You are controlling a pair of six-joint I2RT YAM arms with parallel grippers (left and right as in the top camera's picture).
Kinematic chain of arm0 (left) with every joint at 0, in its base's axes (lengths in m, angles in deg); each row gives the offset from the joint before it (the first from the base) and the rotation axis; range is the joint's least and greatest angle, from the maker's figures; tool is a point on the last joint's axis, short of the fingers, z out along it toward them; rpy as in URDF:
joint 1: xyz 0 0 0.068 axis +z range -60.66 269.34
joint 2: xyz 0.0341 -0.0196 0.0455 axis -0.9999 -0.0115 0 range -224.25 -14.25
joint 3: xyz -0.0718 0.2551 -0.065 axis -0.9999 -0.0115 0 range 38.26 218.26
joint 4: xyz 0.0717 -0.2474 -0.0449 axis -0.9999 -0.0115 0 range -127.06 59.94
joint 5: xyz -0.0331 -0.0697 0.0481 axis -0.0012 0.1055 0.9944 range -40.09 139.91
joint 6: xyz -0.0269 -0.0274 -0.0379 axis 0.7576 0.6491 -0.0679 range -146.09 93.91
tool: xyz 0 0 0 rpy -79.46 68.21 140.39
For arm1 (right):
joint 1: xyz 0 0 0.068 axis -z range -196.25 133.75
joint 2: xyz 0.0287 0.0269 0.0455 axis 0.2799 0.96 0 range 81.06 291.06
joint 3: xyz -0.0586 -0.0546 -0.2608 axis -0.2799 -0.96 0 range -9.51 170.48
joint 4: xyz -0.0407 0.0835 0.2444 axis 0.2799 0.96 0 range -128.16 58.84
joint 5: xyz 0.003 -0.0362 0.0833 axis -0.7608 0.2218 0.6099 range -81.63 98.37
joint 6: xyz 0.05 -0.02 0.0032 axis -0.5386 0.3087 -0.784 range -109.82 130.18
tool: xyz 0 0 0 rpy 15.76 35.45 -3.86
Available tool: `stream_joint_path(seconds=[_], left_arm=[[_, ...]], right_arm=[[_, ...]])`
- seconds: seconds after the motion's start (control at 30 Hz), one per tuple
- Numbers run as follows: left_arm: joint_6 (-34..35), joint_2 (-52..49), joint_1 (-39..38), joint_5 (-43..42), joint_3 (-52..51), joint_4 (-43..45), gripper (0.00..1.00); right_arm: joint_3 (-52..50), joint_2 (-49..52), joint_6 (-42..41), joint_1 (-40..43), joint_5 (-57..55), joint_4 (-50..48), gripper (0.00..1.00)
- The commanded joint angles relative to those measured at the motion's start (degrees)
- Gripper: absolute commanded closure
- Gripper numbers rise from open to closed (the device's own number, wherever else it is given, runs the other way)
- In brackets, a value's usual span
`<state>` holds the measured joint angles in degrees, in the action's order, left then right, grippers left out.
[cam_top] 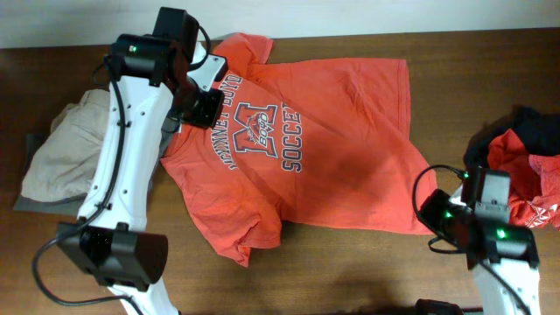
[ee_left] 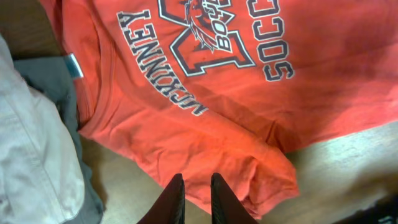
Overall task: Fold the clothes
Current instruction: 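Grasp the t-shirt's bottom corners with both grippers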
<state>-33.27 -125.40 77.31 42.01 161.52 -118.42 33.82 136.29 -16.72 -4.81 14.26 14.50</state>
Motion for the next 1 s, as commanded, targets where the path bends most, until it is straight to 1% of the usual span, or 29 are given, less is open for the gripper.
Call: stream_joint_path(seconds=[0.0, 0.03, 0.1, 0.23, 0.3, 0.33, 0.4, 0.43, 0.47, 0.53, 0.6, 0.67, 0.73, 0.83, 0.97], left_arm=[[6.23, 8.28, -2.05, 6.56, -0.37, -0.85, 0.85], [8.02, 10.34, -2.97, 10.12, -1.07, -0.96, 0.84], [10.47, 13.77, -4.74, 13.94, -3.04, -1.29, 0.79], [16.39, 20.72, -7.02, 16.98, -11.47, -0.76, 0.72], [19.78, 24.26, -7.04, 16.76, -18.62, 1.36, 0.69], [21.64, 26.88, -7.04, 16.06, -25.24, 4.09, 0.62], [22.38, 29.79, -7.04, 12.63, -34.32, 9.01, 0.5], [22.36, 30.95, -7.04, 9.6, -39.43, 12.24, 0.47], [22.32, 31.58, -7.04, 7.1, -43.63, 15.02, 0.46], [21.38, 31.82, -7.04, 2.14, -52.22, 21.55, 0.47], [19.23, 31.01, -7.04, -2.32, -59.52, 28.39, 0.53], [18.84, 29.79, -7.04, -4.17, -64.87, 34.1, 0.57], [17.77, 28.09, -7.04, -4.42, -68.3, 38.36, 0.58], [17.44, 25.24, -7.04, -4.15, -70.64, 40.98, 0.63], [16.28, 19.96, -7.04, -4.17, -71.76, 43.41, 0.67]], right_arm=[[0.72, 3.37, 2.25, 0.22, 1.46, -0.17, 0.8], [0.83, 3.98, 2.29, 0.22, 1.64, -0.17, 0.79], [0.94, 4.9, 2.29, 0.22, 1.66, -0.31, 0.79], [0.98, 5.38, 2.29, 0.22, 1.64, -0.68, 0.77], [0.98, 5.38, 2.29, 0.22, 1.66, -1.05, 0.77], [0.98, 5.38, 2.27, 0.22, 1.66, -1.25, 0.77], [0.98, 5.38, 2.27, 0.22, 1.68, -1.38, 0.76], [0.98, 5.38, 2.27, 0.22, 1.66, -1.42, 0.76], [0.98, 5.38, 2.27, 0.22, 1.66, -1.44, 0.76], [0.98, 5.38, 2.27, 0.22, 1.66, -1.46, 0.76], [0.98, 5.38, 2.27, 0.22, 1.66, -1.49, 0.76], [0.98, 5.38, 2.29, 0.22, 1.66, -1.46, 0.76], [0.98, 5.38, 2.27, 0.22, 1.66, -1.44, 0.76], [0.98, 5.38, 2.27, 0.22, 1.68, -1.44, 0.76], [0.98, 5.38, 2.25, 0.22, 2.36, -1.46, 0.76]])
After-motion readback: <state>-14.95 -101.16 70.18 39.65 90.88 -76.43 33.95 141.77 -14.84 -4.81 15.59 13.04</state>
